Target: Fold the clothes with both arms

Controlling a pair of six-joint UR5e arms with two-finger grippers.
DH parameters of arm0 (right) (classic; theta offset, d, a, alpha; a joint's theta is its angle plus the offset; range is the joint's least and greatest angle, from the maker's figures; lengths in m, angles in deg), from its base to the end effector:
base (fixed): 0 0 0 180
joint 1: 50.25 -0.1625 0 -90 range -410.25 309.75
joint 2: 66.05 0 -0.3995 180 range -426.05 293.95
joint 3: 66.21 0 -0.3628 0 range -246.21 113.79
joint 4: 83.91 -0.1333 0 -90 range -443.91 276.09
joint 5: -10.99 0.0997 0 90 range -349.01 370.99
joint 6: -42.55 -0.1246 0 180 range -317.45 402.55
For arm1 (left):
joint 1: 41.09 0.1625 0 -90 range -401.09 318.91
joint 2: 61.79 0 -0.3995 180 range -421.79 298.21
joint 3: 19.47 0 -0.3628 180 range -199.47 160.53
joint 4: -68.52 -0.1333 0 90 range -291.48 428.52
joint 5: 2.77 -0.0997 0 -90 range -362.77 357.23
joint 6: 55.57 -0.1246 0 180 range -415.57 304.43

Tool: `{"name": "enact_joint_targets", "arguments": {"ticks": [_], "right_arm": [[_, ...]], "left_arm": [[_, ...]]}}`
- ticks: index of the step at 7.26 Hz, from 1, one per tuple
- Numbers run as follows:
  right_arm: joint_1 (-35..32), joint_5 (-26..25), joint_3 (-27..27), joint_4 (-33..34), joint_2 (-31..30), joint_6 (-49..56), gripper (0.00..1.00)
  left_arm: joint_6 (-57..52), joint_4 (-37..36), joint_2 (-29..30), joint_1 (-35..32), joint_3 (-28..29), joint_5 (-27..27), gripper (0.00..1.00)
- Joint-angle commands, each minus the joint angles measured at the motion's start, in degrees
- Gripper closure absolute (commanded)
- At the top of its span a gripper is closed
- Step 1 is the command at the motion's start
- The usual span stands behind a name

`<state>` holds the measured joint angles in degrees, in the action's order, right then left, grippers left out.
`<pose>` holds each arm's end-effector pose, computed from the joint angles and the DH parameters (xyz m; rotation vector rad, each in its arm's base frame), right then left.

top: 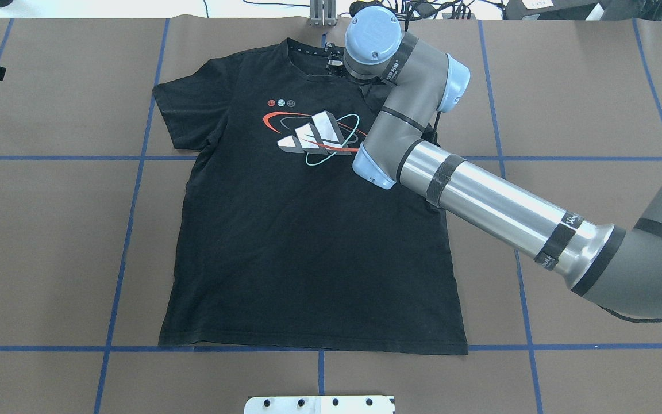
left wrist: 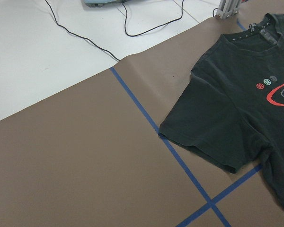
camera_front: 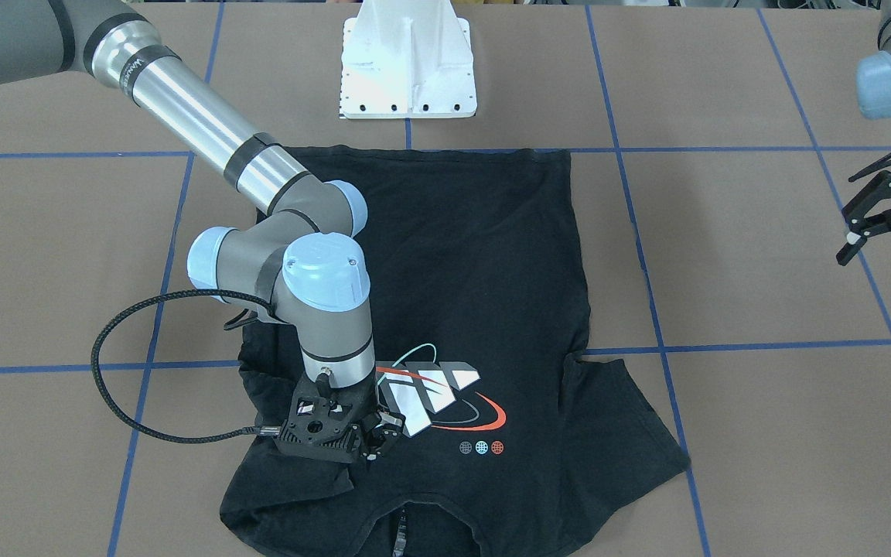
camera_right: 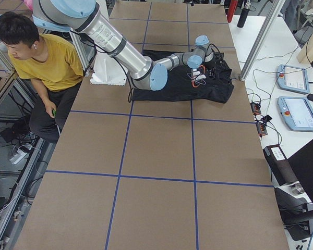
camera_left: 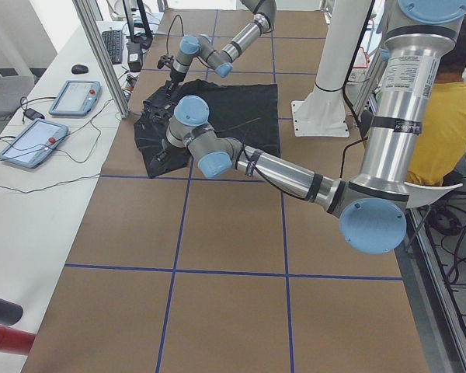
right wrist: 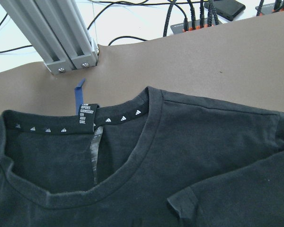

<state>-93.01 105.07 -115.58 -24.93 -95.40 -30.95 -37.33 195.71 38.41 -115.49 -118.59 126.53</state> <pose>-0.5384 -0.6674 0.2347 0.3852 -0.8126 0.3956 0.0951 -0.5430 0.4057 0.7213 0.8756 0.2968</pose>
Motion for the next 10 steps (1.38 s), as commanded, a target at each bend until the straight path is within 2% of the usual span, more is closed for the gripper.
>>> {"name": "enact_joint_targets", "arguments": {"ticks": [1, 2, 3, 4, 6, 7, 8, 10], "right_arm": [[-2.3, 5.9, -0.5, 1.4, 1.3, 0.8, 0.0], [-4.5, 10.0, -2.1, 2.4, 0.5, 1.5, 0.0], [-5.5, 10.9, -5.4, 3.3, -2.5, 3.4, 0.0], [-6.0, 11.5, -13.2, 6.2, -8.6, 7.7, 0.0], [-9.7, 16.3, -32.6, 12.4, -23.8, 16.6, 0.0], [-11.3, 18.2, -37.9, 12.6, -29.6, 20.0, 0.0], [-12.6, 19.6, -41.1, 12.2, -33.5, 23.5, 0.0], [-14.4, 21.1, -42.2, 11.6, -37.2, 27.4, 0.0]], "left_arm": [[7.5, 0.2, 5.7, 0.3, 4.4, -2.5, 0.0], [12.2, 0.3, 7.2, 3.2, 5.9, -4.6, 0.0], [20.1, 2.2, 9.9, 5.3, 8.3, -10.2, 0.0], [28.0, 7.8, 11.2, 9.9, 12.2, -16.3, 0.0], [35.4, 16.9, 17.3, 14.9, 25.6, -24.4, 0.0], [36.1, 20.7, 19.4, 17.7, 31.4, -28.5, 0.0], [37.3, 23.5, 21.6, 19.2, 36.2, -33.0, 0.0], [38.2, 27.4, 23.1, 22.5, 43.1, -38.0, 0.01]]}}
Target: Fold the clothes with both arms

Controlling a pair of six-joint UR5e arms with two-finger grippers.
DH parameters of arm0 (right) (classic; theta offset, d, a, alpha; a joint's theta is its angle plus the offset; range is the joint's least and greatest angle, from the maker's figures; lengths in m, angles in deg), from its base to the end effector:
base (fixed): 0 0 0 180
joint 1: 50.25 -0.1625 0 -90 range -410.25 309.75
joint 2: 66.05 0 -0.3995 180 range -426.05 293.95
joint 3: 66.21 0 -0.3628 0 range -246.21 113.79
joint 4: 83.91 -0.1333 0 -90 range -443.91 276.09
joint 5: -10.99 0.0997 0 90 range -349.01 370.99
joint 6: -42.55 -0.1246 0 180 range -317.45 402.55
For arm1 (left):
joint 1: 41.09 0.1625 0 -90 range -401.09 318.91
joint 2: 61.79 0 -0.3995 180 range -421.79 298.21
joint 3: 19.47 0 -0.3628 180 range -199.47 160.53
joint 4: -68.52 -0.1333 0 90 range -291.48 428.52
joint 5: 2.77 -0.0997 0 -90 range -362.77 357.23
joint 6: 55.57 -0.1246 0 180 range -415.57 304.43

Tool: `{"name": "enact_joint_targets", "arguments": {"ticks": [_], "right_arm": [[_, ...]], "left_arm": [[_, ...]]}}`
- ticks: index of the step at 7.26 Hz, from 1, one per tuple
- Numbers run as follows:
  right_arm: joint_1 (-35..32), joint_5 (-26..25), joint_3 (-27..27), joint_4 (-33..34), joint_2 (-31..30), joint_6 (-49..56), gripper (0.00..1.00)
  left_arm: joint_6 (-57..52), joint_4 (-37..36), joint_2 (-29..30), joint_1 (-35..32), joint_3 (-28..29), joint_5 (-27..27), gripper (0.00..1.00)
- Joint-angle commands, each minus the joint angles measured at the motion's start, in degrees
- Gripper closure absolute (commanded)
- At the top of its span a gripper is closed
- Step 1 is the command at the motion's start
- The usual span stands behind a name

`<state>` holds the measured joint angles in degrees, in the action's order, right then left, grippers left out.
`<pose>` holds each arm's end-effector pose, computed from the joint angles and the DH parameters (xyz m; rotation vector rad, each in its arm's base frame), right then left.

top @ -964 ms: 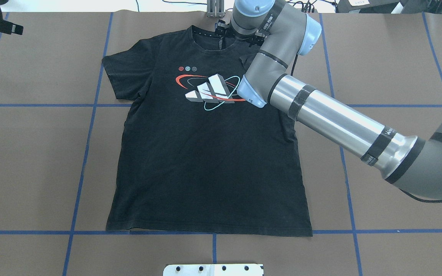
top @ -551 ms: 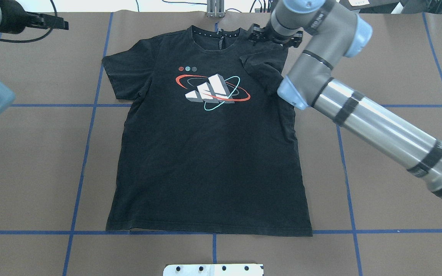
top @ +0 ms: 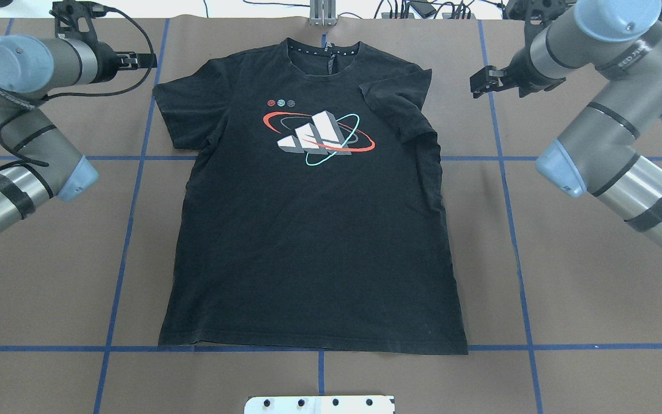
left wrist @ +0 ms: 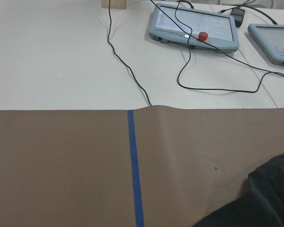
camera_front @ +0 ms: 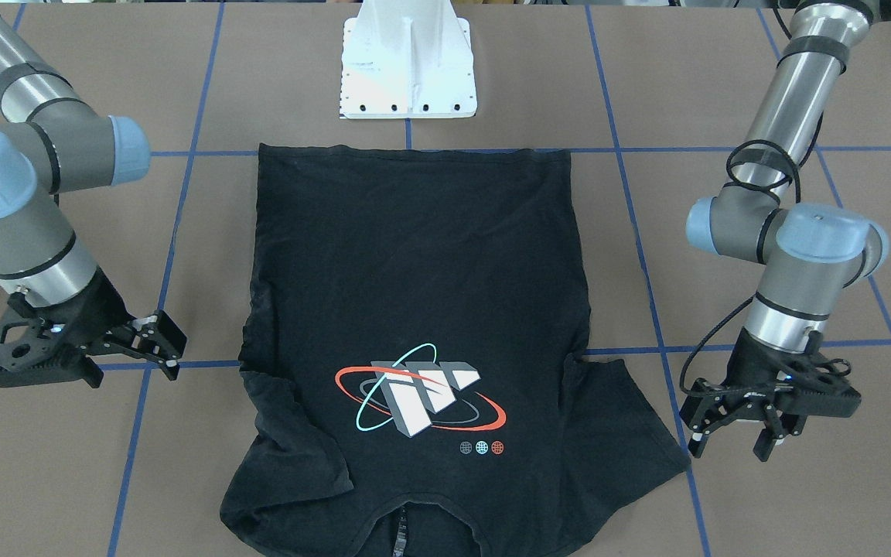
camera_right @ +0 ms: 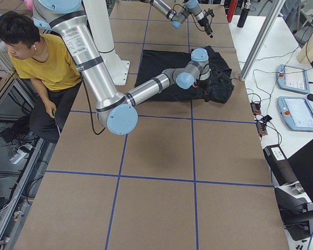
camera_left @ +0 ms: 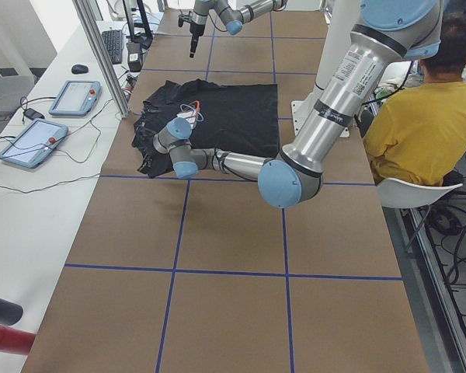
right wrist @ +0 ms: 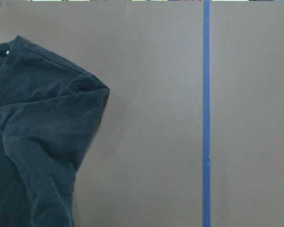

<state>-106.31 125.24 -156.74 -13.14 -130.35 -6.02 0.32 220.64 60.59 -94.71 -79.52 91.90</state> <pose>-0.2946 -0.5848 0.3708 0.3228 -0.8156 0.0709 0.3347 -0.6619 0.4478 0.7301 0.8648 -0.2576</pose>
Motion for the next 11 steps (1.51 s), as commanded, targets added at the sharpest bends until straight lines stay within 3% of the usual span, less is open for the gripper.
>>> {"name": "enact_joint_targets", "arguments": {"ticks": [1, 4, 6, 11], "right_arm": [[-1.2, 0.9, -1.0, -0.2, -2.4, 2.5, 0.0], [-1.3, 0.8, -1.0, -0.2, -2.4, 2.6, 0.0], [-1.5, 0.8, -0.9, -0.2, -2.4, 2.6, 0.0], [-1.4, 0.5, -0.6, -0.2, -2.3, 2.5, 0.0]], "left_arm": [[1.1, 2.5, 1.3, 2.6, 5.2, -4.0, 0.04], [1.2, 2.5, 3.6, 4.2, 8.5, -5.1, 0.26], [1.1, 2.4, 3.7, 4.5, 9.2, -5.1, 0.29], [1.1, 2.4, 3.7, 4.8, 9.6, -5.1, 0.54]]}}
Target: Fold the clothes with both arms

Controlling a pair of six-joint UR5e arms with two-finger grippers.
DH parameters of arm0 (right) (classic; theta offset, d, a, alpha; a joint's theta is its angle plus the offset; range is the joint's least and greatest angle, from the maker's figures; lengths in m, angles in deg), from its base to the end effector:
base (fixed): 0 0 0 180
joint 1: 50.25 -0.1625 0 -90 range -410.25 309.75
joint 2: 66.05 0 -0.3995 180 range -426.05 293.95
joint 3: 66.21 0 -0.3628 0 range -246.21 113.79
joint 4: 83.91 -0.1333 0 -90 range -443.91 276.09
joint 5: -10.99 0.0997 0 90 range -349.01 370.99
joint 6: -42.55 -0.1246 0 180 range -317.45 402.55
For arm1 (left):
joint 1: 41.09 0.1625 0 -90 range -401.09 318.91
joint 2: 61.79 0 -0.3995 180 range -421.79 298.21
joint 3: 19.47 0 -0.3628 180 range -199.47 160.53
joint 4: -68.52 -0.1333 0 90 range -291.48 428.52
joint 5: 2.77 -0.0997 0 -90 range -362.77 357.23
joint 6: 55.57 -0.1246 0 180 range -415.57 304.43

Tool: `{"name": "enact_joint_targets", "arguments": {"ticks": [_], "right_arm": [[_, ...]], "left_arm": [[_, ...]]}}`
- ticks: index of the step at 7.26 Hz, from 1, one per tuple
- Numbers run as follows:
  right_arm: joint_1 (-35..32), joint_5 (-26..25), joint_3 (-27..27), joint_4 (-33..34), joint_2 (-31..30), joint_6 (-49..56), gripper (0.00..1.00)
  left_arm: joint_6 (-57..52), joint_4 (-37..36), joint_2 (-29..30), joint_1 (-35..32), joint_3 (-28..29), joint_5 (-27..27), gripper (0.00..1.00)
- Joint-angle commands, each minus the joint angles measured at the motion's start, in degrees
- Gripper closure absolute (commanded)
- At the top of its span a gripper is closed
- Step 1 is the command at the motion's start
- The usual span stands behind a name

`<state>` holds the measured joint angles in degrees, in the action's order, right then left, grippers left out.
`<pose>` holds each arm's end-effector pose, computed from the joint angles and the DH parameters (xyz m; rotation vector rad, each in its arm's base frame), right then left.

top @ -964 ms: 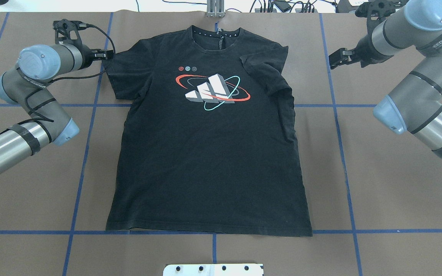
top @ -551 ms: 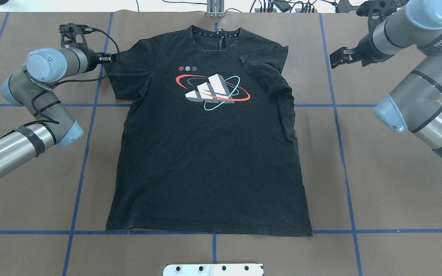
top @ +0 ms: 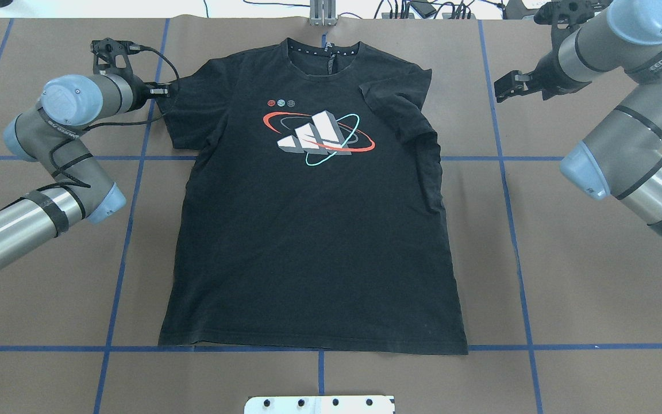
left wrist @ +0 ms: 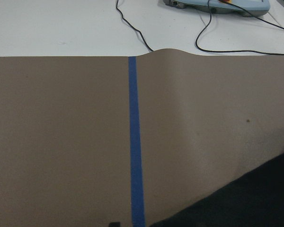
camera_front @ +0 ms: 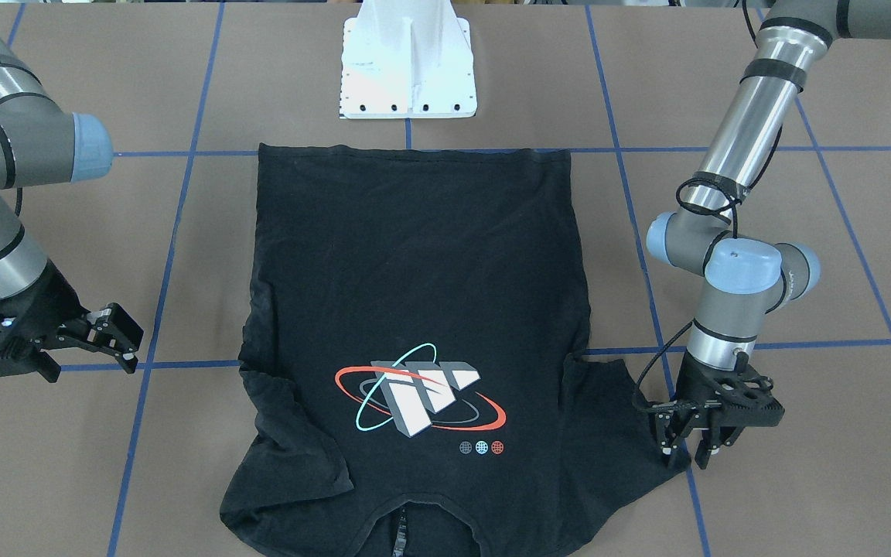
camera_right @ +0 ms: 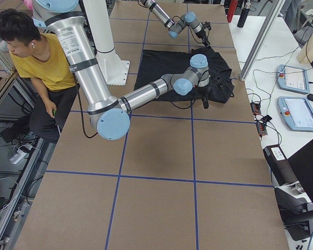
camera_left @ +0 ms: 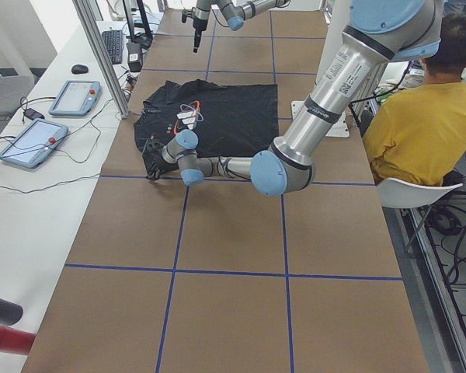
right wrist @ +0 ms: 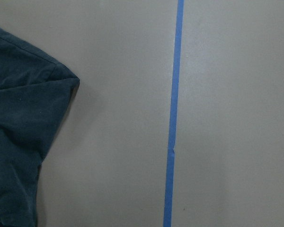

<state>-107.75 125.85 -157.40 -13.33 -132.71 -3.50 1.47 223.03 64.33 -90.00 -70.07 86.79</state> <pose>-0.2749 -0.5820 0.3909 0.3229 -0.7961 0.0554 0.3950 -0.6572 0.4785 0.7076 0.8052 -0.2554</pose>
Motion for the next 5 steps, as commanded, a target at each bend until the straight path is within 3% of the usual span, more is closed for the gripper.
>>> {"name": "enact_joint_targets", "arguments": {"ticks": [1, 2, 3, 4, 5], "right_arm": [[0.0, -0.1, 0.1, 0.0, 0.0, 0.0, 0.0], [0.0, -0.1, 0.1, 0.0, 0.0, 0.0, 0.0], [0.0, -0.1, 0.1, 0.0, 0.0, 0.0, 0.0], [0.0, -0.1, 0.1, 0.0, 0.1, 0.0, 0.0], [0.0, -0.1, 0.1, 0.0, 0.0, -0.1, 0.0]], "left_arm": [[0.0, 0.0, 0.0, 0.0, 0.2, 0.0, 0.59], [0.0, 0.0, 0.1, 0.0, 0.2, 0.0, 0.7], [0.1, 0.1, 0.1, 0.0, 0.0, 0.1, 0.91], [0.1, 0.1, 0.1, 0.0, -0.2, 0.1, 1.0], [0.1, 0.1, 0.1, -0.1, -0.5, 0.1, 1.0]]}}
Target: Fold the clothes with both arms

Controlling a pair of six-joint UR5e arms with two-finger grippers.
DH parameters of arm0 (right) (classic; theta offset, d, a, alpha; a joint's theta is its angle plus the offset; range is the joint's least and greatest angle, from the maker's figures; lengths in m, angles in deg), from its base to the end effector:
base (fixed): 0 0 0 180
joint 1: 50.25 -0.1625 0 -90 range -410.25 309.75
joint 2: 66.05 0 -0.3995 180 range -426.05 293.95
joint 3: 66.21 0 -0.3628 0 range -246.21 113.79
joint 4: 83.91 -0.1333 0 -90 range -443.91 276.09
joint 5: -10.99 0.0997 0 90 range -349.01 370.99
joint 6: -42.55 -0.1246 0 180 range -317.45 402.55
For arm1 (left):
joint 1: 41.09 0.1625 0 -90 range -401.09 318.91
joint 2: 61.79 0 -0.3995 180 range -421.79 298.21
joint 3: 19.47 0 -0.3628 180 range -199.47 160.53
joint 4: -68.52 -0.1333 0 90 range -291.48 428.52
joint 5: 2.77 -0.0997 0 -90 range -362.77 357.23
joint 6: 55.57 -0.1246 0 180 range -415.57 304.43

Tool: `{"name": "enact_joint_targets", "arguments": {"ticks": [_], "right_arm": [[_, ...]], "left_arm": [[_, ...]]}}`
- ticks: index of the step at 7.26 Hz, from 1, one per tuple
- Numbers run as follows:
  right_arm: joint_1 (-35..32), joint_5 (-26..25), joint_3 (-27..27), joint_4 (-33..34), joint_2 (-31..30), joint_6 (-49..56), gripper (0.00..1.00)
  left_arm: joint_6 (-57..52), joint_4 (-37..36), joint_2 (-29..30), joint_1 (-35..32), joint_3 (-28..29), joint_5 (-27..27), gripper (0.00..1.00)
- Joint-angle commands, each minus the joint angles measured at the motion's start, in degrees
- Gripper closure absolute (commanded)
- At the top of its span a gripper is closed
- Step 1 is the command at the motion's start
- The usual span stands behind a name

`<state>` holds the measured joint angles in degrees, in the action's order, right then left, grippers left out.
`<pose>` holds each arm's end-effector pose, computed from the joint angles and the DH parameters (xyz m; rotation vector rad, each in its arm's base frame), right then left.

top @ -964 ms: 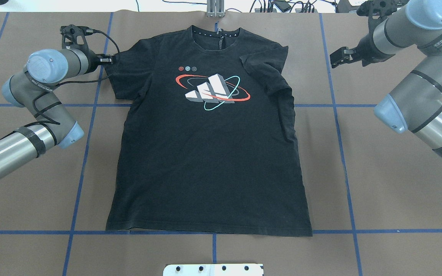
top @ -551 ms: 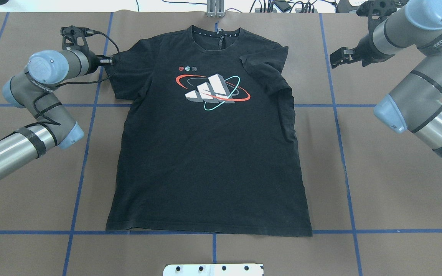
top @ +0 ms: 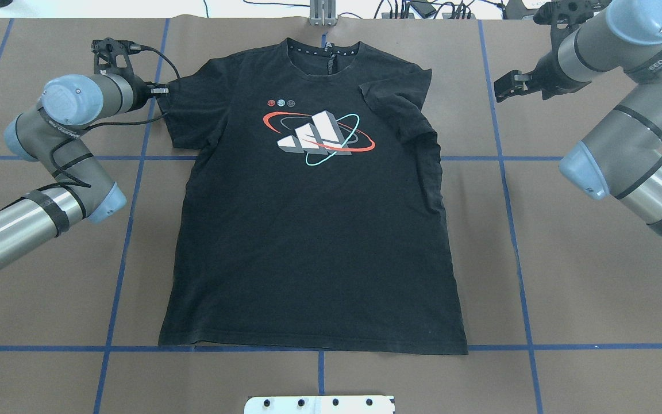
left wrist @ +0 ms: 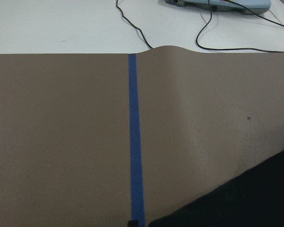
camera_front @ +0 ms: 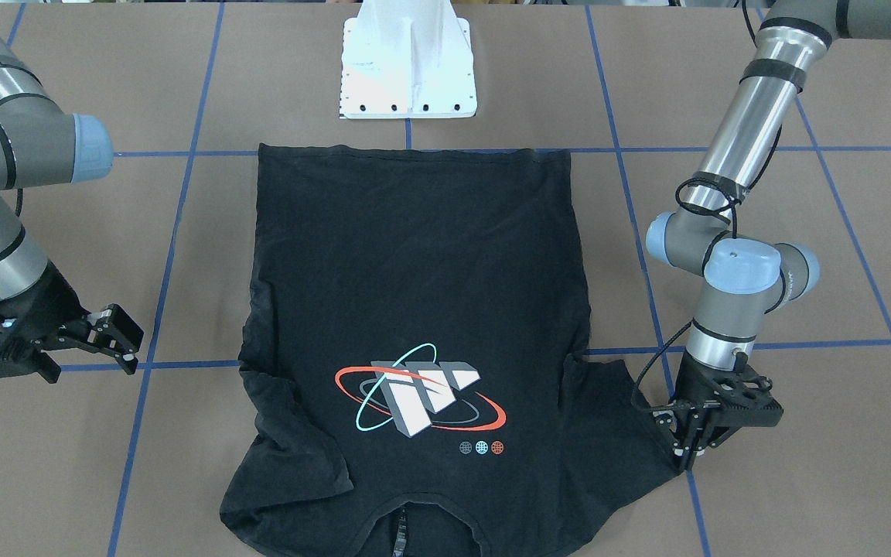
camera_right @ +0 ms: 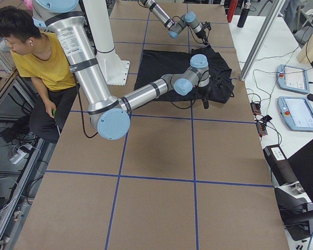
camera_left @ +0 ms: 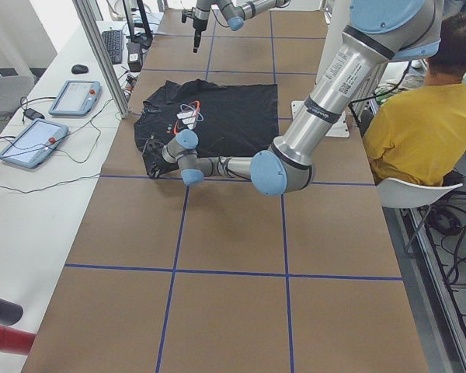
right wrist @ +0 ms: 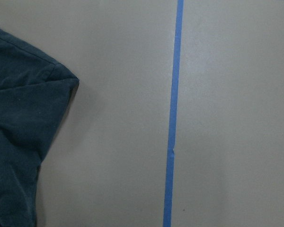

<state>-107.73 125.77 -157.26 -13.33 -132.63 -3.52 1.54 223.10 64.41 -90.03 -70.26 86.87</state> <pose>-0.2753 -0.5826 0.3912 0.3227 -0.7946 0.0562 0.3950 -0.6576 0.4756 0.7103 0.8108 -0.2559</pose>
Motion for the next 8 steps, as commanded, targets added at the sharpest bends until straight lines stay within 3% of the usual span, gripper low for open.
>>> {"name": "enact_joint_targets", "arguments": {"ticks": [1, 4, 6, 8], "right_arm": [[0.0, 0.0, 0.0, 0.0, 0.0, -0.1, 0.0], [0.0, 0.0, 0.0, 0.0, 0.1, -0.3, 0.0], [0.0, -0.1, -0.1, 0.0, 0.2, -0.7, 0.0], [0.0, -0.1, -0.1, 0.0, 0.1, -0.8, 0.0]], "left_arm": [[-0.1, 0.1, -0.2, -0.3, -1.0, 0.1, 1.0], [0.2, -2.0, -0.3, -0.4, -8.4, 2.8, 1.0], [2.9, -12.7, 1.8, -0.3, -14.7, 3.2, 1.0], [9.6, -21.9, 7.9, 2.8, -15.9, 3.2, 1.0]]}}
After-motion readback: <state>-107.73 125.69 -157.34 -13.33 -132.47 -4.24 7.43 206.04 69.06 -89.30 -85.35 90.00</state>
